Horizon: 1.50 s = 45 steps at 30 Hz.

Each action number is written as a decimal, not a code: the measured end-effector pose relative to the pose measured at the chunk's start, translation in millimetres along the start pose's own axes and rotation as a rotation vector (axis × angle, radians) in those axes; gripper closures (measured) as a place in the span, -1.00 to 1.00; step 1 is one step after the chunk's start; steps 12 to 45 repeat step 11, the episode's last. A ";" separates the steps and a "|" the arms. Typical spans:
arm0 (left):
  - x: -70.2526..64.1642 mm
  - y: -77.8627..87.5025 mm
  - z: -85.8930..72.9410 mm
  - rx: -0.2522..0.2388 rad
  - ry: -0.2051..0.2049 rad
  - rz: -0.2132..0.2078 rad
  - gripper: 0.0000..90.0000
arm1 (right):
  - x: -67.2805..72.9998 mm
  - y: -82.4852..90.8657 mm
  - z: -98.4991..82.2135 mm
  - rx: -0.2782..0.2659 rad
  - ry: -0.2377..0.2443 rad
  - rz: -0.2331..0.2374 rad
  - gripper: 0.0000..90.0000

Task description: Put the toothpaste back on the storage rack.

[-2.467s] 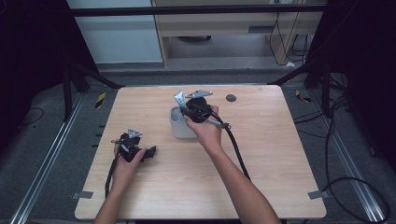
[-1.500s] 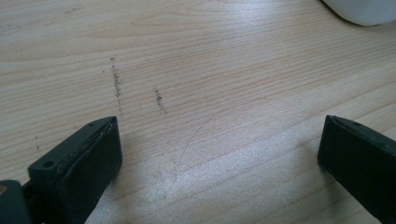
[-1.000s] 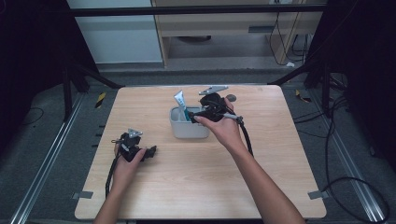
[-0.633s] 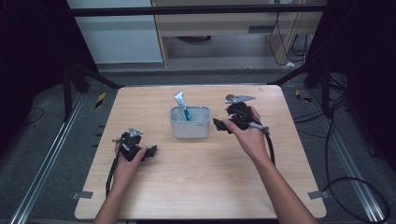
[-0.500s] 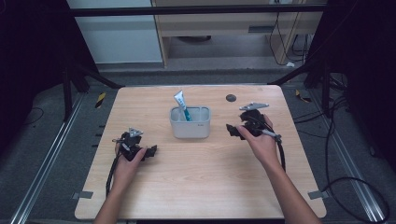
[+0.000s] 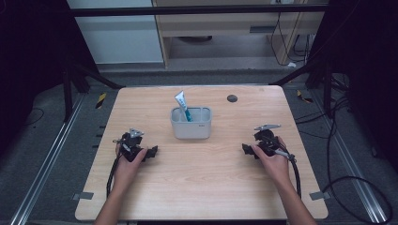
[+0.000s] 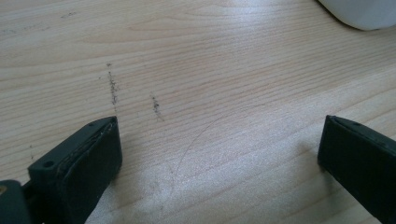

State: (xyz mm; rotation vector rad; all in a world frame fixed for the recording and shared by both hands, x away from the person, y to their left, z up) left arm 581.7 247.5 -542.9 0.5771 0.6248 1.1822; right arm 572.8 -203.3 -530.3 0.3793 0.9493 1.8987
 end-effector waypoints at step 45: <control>0.0 0.0 0.0 0.000 -0.001 0.000 -1.00 | 2.8 -9.9 -12.8 -0.071 0.001 -0.052 -0.99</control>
Point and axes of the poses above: each handheld gripper's, and its own axes: y roughly backward along the jaws, z roughly out of its top, x roughly to its left, the point moved 5 cm from there along -y, roughly forward along the jaws, and after that the axes turned 13 degrees about y, right-handed, at the moved point
